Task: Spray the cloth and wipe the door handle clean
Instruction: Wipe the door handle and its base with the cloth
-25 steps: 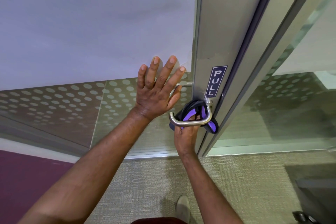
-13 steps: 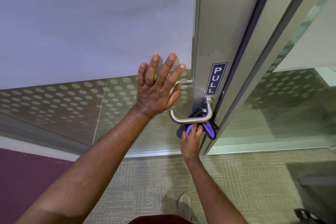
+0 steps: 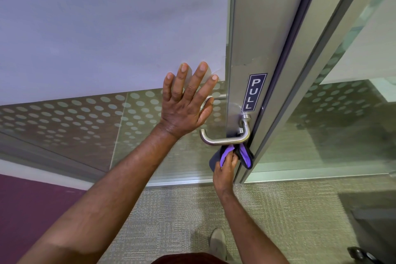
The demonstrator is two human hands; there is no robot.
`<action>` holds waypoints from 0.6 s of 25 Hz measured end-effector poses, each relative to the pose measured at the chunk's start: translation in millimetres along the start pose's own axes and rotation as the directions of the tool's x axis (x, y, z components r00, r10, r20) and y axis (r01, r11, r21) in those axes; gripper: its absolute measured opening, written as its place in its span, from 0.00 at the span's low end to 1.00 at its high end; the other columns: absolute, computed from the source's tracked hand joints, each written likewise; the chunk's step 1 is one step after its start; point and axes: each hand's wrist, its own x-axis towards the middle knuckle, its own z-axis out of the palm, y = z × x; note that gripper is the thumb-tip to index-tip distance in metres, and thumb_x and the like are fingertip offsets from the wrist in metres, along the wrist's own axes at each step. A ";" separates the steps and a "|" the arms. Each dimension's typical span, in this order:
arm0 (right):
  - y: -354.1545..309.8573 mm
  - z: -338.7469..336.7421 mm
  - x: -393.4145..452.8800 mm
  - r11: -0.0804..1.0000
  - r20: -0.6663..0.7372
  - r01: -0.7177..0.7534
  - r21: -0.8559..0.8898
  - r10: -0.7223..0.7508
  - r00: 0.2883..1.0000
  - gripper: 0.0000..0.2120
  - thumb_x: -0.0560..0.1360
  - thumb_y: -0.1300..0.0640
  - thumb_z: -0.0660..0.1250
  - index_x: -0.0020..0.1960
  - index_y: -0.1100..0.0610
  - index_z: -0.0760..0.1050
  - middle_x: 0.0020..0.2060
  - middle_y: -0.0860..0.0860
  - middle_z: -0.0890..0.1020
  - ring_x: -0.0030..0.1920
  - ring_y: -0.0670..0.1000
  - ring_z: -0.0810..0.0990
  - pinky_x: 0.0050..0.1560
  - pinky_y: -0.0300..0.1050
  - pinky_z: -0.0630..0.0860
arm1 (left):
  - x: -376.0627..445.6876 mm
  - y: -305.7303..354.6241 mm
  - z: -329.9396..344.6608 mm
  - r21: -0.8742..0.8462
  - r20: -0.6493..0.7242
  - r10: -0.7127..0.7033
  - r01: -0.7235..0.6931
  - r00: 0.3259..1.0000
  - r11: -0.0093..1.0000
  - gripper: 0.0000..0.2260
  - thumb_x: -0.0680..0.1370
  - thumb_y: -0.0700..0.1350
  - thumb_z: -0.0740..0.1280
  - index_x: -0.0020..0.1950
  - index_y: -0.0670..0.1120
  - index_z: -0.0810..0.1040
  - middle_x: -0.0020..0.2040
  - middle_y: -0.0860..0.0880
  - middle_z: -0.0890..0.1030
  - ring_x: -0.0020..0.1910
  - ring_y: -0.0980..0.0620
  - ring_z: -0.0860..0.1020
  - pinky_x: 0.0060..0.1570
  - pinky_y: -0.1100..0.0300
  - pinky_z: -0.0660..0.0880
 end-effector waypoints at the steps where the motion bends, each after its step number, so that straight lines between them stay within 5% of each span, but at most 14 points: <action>1: 0.9 -2.6 1.4 1.000 -0.024 -0.019 0.014 0.020 1.000 0.29 0.78 0.76 0.61 0.78 0.67 0.61 0.73 0.60 0.65 0.68 0.55 0.70 0.68 0.28 0.61 | 0.2 0.1 -0.1 -0.002 -0.001 0.001 -0.001 1.000 1.000 0.36 0.83 0.56 0.67 0.87 0.52 0.55 0.88 0.49 0.47 0.87 0.42 0.43 0.85 0.42 0.42; 6: -2.2 -11.1 13.5 0.975 -0.063 -0.157 0.156 0.169 0.984 0.24 0.78 0.74 0.60 0.74 0.68 0.65 0.68 0.62 0.69 0.69 0.61 0.70 0.75 0.59 0.66 | 1.1 -0.5 -0.3 -0.005 -0.015 0.001 -0.001 1.000 1.000 0.36 0.83 0.56 0.67 0.87 0.51 0.56 0.88 0.49 0.48 0.87 0.42 0.44 0.85 0.42 0.42; 11: -2.6 -22.9 13.2 0.999 -0.123 0.009 0.043 -0.003 0.992 0.24 0.77 0.75 0.61 0.73 0.66 0.70 0.68 0.61 0.69 0.66 0.58 0.73 0.71 0.41 0.67 | 2.4 -1.1 -1.3 -0.007 -0.015 -0.008 0.008 1.000 1.000 0.32 0.82 0.56 0.67 0.84 0.51 0.62 0.88 0.49 0.47 0.87 0.43 0.43 0.85 0.43 0.41; 15: -4.3 -35.0 16.0 0.996 -0.145 0.086 0.035 -0.080 0.986 0.28 0.78 0.77 0.60 0.77 0.65 0.68 0.72 0.61 0.66 0.68 0.59 0.73 0.74 0.57 0.70 | 3.5 -0.3 -1.8 -0.006 -0.025 -0.010 0.010 1.000 1.000 0.32 0.82 0.55 0.68 0.83 0.50 0.62 0.88 0.49 0.47 0.87 0.43 0.43 0.85 0.44 0.41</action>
